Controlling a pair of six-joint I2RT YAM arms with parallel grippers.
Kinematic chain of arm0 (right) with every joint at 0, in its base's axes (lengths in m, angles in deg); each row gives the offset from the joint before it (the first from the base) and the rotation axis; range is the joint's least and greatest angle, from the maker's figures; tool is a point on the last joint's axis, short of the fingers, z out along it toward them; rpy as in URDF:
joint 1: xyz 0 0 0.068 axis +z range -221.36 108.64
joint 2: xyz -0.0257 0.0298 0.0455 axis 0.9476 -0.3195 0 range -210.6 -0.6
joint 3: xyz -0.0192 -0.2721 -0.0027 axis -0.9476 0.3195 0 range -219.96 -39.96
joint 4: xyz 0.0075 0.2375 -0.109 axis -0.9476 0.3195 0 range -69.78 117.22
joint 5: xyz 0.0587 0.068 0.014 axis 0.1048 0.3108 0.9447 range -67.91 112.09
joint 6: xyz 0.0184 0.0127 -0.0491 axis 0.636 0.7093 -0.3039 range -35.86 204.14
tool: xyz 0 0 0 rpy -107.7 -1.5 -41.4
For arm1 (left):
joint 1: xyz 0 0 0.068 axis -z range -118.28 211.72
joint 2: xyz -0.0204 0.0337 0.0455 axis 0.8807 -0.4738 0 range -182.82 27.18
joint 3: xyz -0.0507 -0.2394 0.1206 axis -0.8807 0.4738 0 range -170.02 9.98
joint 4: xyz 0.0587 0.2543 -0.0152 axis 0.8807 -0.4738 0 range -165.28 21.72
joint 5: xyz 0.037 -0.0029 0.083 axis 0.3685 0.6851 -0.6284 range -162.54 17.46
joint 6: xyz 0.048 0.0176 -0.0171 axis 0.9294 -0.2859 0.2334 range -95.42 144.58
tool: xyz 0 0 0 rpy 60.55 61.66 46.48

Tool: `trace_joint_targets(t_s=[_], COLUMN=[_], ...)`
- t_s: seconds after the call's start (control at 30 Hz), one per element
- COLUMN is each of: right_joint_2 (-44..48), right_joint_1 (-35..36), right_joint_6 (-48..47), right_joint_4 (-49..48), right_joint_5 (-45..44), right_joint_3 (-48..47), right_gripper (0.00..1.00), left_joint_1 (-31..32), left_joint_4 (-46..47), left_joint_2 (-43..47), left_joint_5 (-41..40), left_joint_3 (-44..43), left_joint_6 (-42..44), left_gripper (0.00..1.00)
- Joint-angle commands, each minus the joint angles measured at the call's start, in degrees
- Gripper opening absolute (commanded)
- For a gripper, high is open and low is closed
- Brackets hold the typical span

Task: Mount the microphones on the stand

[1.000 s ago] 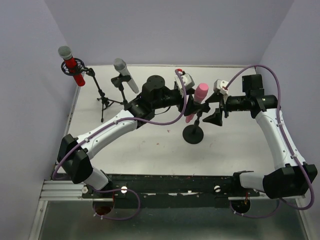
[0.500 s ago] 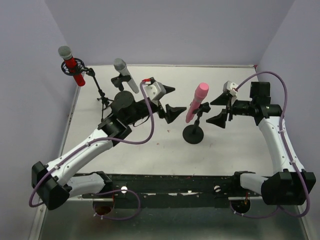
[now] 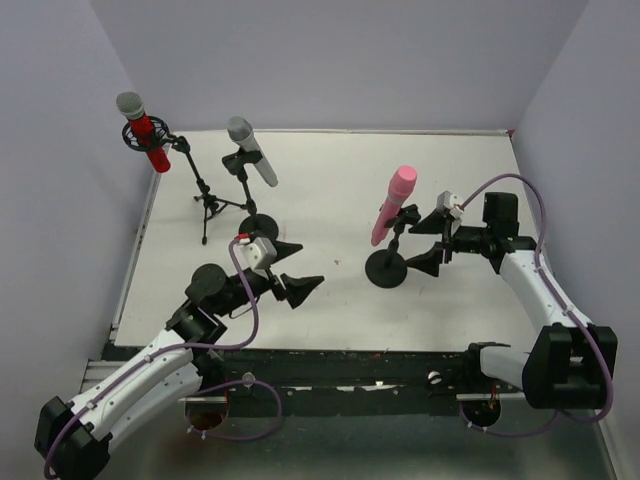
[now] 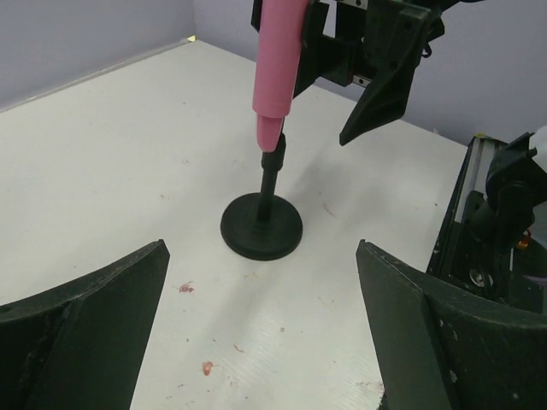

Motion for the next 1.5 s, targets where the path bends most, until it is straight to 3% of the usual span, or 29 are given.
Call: trace_joint_targets(t_s=[0.0,0.2,0.33,0.57,0.7,0.93,1.03,1.2,1.47], right_joint_2=[-2.7,-8.0,-12.0,-13.7,-14.8,-18.9,-22.8,-30.6,-40.2], right_joint_1=[3.0,5.1,6.1,8.5,10.7,18.3,21.9,24.7,26.1], right_joint_6=[-2.4,11.7,12.6,6.7,2.9,4.7,8.8,21.1,28.1], right_joint_4=[-8.7,-26.3,-27.0,-22.5,-16.8,-16.9,-21.0,-36.2,-40.9], right_joint_5=[2.5,0.4,4.3,7.1,5.9,1.6,-0.4,-3.9,-9.2], right_joint_3=[1.3,1.8,-0.5,-1.5,-3.7,-10.6,-14.8,-20.8,-30.3], right_gripper=[0.97,0.87,0.62,0.17,0.01,0.00,0.00,0.00,0.00], left_joint_1=[1.1,1.3,1.3,-0.1,-0.9,-2.6,-3.2,-3.6,-4.5], left_joint_4=[-3.6,-24.3,-34.6,-34.9,-34.2,-33.1,-33.0,-33.1,-32.8], left_joint_2=[10.0,20.5,24.1,30.1,33.5,34.1,34.3,35.1,36.6], left_joint_5=[-3.5,-5.9,-8.1,-9.7,-9.3,-8.9,-9.5,-11.6,-16.2], left_joint_3=[1.6,-5.7,-8.3,-2.1,0.3,0.5,0.7,1.3,1.6], left_joint_6=[0.3,11.2,19.7,18.3,18.8,19.0,19.1,19.4,19.3], left_gripper=[0.99,0.99,0.99,0.99,0.99,0.99,0.99,0.99,0.99])
